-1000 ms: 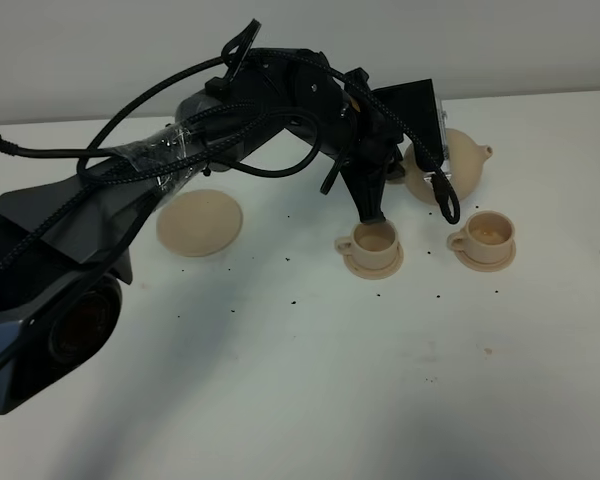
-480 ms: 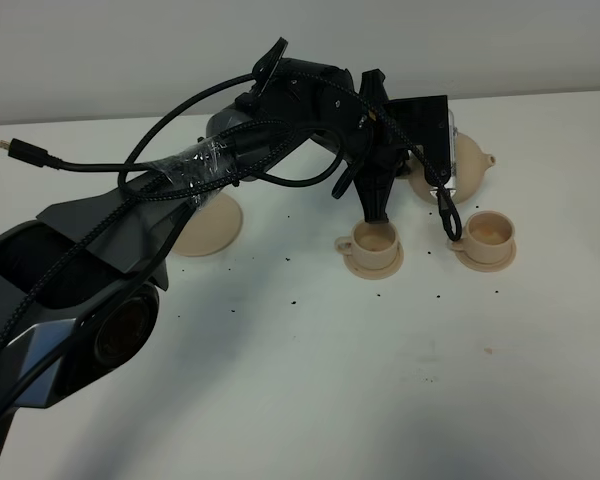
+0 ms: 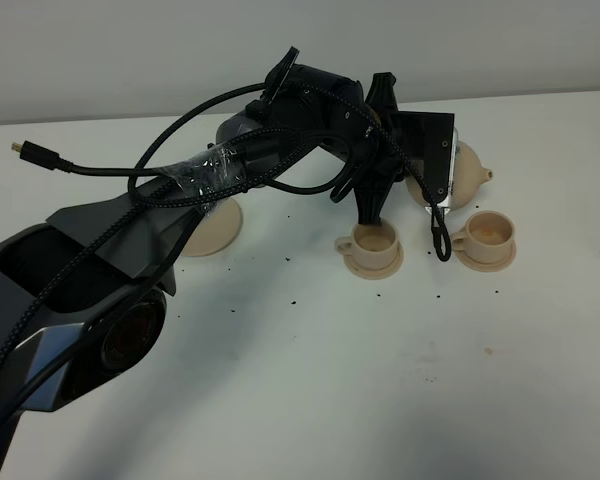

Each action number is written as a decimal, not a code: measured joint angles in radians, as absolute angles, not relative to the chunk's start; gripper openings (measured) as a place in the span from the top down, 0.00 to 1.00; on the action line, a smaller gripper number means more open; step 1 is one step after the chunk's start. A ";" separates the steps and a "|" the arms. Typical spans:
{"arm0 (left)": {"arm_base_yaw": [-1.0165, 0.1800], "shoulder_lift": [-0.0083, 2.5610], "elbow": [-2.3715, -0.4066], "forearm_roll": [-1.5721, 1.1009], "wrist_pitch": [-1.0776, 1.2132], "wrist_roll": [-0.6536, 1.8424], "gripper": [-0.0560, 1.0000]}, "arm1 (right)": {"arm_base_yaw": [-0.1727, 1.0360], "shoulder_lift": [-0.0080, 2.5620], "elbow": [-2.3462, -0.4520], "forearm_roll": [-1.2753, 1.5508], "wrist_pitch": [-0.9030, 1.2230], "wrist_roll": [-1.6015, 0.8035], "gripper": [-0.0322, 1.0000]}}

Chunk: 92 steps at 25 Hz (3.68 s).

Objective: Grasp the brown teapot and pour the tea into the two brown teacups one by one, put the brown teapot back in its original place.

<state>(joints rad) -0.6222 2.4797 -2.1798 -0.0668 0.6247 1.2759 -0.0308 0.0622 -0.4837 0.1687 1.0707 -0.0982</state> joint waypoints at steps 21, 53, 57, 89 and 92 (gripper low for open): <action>-0.624 2.480 -2.180 -0.050 0.569 1.464 0.83 | -0.031 0.062 -0.484 0.169 1.071 -0.098 0.64; -0.642 2.480 -2.180 -0.051 0.516 1.685 0.83 | -0.031 0.062 -0.484 0.169 1.071 -0.098 0.64; -0.642 2.480 -2.180 -0.051 0.515 1.697 0.83 | -0.031 0.062 -0.484 0.169 1.071 -0.098 0.64; -0.642 2.480 -2.180 0.000 0.430 1.874 0.83 | -0.031 0.062 -0.484 0.169 1.071 -0.098 0.64; -0.644 2.480 -2.180 0.000 0.429 1.880 0.83 | -0.031 0.062 -0.484 0.169 1.071 -0.098 0.64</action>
